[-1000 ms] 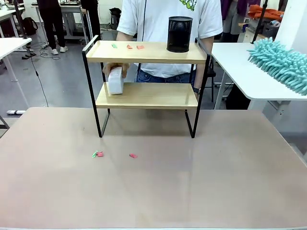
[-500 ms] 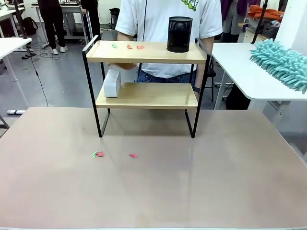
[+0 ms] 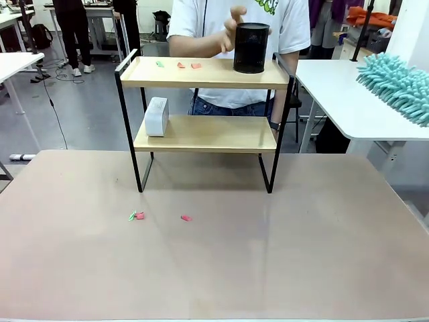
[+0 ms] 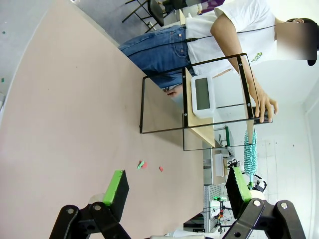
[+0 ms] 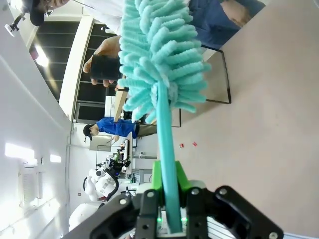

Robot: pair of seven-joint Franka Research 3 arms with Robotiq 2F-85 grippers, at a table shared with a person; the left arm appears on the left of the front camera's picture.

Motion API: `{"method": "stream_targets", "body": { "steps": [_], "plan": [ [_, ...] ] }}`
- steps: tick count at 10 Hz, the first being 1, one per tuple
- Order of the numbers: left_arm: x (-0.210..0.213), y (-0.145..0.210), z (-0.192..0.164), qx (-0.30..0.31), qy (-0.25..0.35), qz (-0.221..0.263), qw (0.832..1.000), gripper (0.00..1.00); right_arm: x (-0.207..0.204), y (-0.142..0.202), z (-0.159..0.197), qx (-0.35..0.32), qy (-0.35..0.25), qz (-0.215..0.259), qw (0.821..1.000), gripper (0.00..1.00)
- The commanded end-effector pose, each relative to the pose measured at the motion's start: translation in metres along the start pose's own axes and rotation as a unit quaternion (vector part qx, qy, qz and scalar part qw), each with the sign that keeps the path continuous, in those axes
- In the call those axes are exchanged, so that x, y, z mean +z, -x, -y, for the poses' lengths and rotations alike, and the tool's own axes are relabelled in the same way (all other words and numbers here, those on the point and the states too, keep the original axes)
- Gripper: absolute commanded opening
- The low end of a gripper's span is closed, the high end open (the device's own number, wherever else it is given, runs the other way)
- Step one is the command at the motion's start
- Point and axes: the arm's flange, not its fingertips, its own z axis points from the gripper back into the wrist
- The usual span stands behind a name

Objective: Clean the shelf.
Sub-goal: Clean the remaining tier of the Shelf with the Duster once objects are removed.

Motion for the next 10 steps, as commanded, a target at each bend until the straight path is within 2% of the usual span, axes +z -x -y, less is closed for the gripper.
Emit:
{"method": "stream_targets", "body": {
  "steps": [1, 10],
  "plan": [
    [-0.0015, 0.0011, -0.0005, -0.013, 0.01, 0.004, 1.0, 1.0, 0.0023, 0.0006, -0.0007, 0.005, -0.006, -0.001, 1.0, 0.0],
    [-0.0015, 0.0011, -0.0005, -0.013, 0.01, 0.004, 1.0, 1.0, 0.0023, 0.0006, -0.0007, 0.005, -0.006, -0.001, 1.0, 0.0]
  ]
}}
